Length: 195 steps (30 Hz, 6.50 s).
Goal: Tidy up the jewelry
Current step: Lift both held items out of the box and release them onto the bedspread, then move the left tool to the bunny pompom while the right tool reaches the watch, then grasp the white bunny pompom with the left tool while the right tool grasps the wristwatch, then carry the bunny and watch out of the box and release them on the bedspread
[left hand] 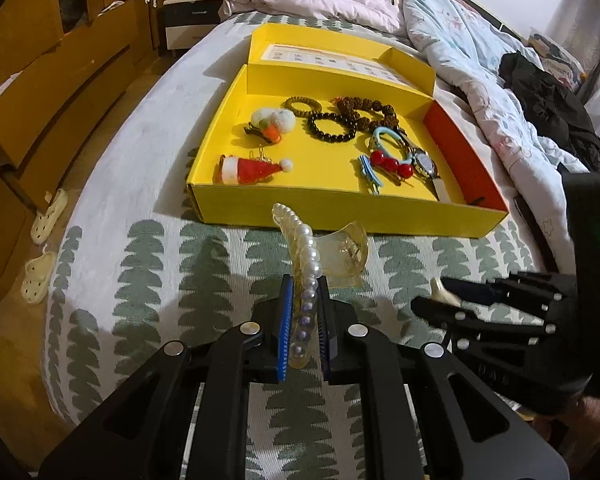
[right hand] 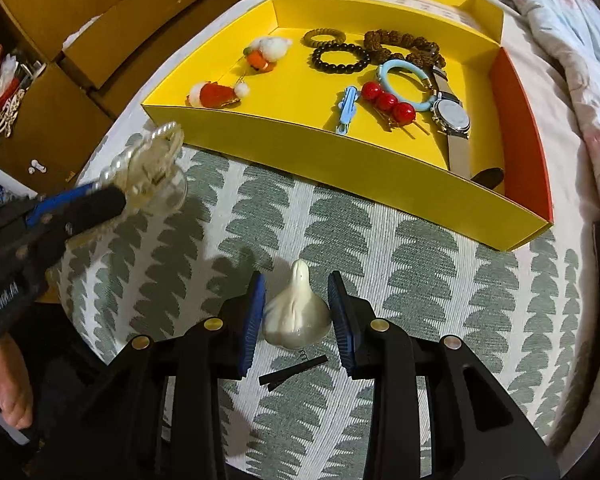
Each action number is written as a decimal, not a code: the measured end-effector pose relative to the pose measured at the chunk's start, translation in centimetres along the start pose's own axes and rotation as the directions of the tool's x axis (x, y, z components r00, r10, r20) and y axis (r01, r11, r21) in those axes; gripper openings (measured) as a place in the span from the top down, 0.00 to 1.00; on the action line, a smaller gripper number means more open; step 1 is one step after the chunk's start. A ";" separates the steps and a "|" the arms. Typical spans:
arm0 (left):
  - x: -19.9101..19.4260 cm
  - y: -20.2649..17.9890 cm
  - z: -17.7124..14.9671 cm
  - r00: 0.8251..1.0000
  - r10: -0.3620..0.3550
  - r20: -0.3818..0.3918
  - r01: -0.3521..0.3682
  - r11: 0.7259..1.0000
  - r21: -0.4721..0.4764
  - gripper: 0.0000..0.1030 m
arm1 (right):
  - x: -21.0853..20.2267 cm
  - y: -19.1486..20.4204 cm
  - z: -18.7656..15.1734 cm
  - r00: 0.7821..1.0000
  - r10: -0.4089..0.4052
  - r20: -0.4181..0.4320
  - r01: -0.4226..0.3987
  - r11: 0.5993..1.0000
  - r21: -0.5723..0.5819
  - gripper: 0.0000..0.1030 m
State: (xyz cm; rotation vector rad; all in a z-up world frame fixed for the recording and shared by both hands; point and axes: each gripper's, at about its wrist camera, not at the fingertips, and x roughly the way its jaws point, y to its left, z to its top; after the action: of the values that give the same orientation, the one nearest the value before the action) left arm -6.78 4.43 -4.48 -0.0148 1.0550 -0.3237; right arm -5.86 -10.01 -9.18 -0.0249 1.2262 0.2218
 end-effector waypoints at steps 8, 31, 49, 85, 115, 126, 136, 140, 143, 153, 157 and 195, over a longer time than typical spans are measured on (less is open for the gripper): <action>3.2 -0.7 -1.0 0.998 0.035 -0.054 -0.034 0.999 0.022 0.89 | 1.6 -0.5 0.2 0.999 -0.030 -0.024 0.031 0.999 0.010 0.67; -0.1 2.0 2.4 0.998 -0.048 0.031 0.050 0.996 -0.067 0.27 | -4.4 -3.1 2.3 0.990 -0.006 0.143 -0.007 0.996 0.091 0.42; 6.5 1.4 13.8 0.999 -0.043 -0.018 0.042 0.998 -0.036 0.26 | -5.5 -11.0 8.8 0.966 0.026 0.256 -0.082 0.975 0.208 0.42; 15.0 2.6 16.7 0.985 0.032 -0.169 -0.036 0.999 -0.020 0.26 | 4.2 -12.1 12.3 0.984 -0.171 0.041 0.165 0.980 0.109 0.43; 15.8 1.9 17.0 0.983 0.070 -0.169 -0.068 0.998 0.014 0.32 | 5.5 -11.0 12.9 0.966 -0.257 -0.036 0.259 0.963 0.070 0.51; 16.3 1.6 17.1 0.980 0.073 -0.186 -0.070 0.997 0.024 0.55 | 5.4 -11.2 12.7 0.979 -0.203 -0.033 0.205 0.972 0.112 0.59; 15.6 1.9 17.2 0.985 0.035 -0.170 -0.035 0.999 0.001 0.64 | 5.4 -11.7 12.8 0.984 -0.173 -0.036 0.176 0.975 0.138 0.59; 14.9 2.1 17.3 0.988 0.030 -0.151 -0.031 0.999 -0.005 0.64 | 4.8 -11.9 12.6 0.986 -0.168 -0.023 0.169 0.974 0.151 0.59; 14.0 2.1 17.4 0.991 0.020 -0.134 -0.022 1.000 -0.013 0.64 | 4.0 -11.9 12.7 0.987 -0.163 0.000 0.161 0.974 0.161 0.59; 11.3 1.7 17.5 0.997 -0.005 -0.078 0.004 1.000 -0.010 0.64 | 0.4 -11.9 13.1 0.985 -0.146 0.088 0.128 0.974 0.185 0.59; 9.8 1.3 17.6 0.999 -0.013 -0.050 0.013 1.000 -0.005 0.64 | -1.8 -11.6 13.2 0.979 -0.150 0.137 0.122 0.974 0.192 0.59; 0.2 4.3 4.6 0.995 0.067 -0.080 -0.069 0.997 -0.033 0.64 | -7.6 -4.9 -1.3 0.990 -0.126 0.062 0.120 0.988 0.092 0.59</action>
State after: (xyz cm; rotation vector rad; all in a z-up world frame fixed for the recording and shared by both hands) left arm -1.69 7.87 -3.08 0.0015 1.1368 -0.2451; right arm -8.62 -16.16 -3.03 -0.0168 1.1618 0.0600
